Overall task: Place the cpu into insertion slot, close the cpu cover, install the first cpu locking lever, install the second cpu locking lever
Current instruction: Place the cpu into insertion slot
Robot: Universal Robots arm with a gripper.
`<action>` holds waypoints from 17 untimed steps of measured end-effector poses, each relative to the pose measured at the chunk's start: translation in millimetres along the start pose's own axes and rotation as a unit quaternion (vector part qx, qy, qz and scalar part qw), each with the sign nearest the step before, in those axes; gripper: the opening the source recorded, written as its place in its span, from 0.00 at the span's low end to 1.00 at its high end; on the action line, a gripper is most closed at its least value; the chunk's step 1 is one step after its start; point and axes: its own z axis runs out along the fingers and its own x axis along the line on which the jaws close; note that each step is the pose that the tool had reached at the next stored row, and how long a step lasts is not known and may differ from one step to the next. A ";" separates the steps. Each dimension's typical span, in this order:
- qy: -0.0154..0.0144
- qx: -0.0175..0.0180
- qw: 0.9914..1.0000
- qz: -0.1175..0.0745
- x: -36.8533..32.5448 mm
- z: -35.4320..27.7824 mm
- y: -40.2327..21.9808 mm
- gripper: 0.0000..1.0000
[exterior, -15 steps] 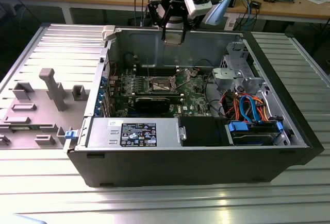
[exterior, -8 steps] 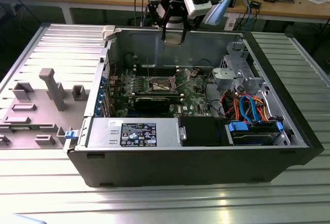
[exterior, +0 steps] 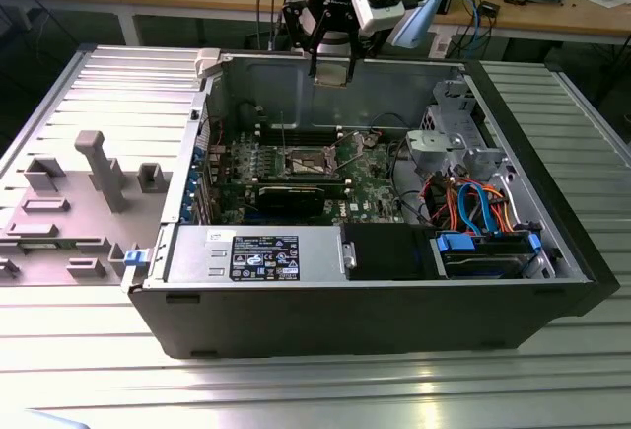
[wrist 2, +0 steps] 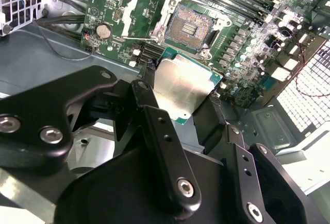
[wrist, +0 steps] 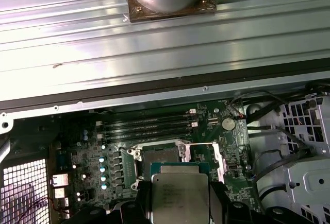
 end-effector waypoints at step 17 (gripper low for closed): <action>-0.002 0.000 1.000 0.020 0.1 0.0 0.0 0.54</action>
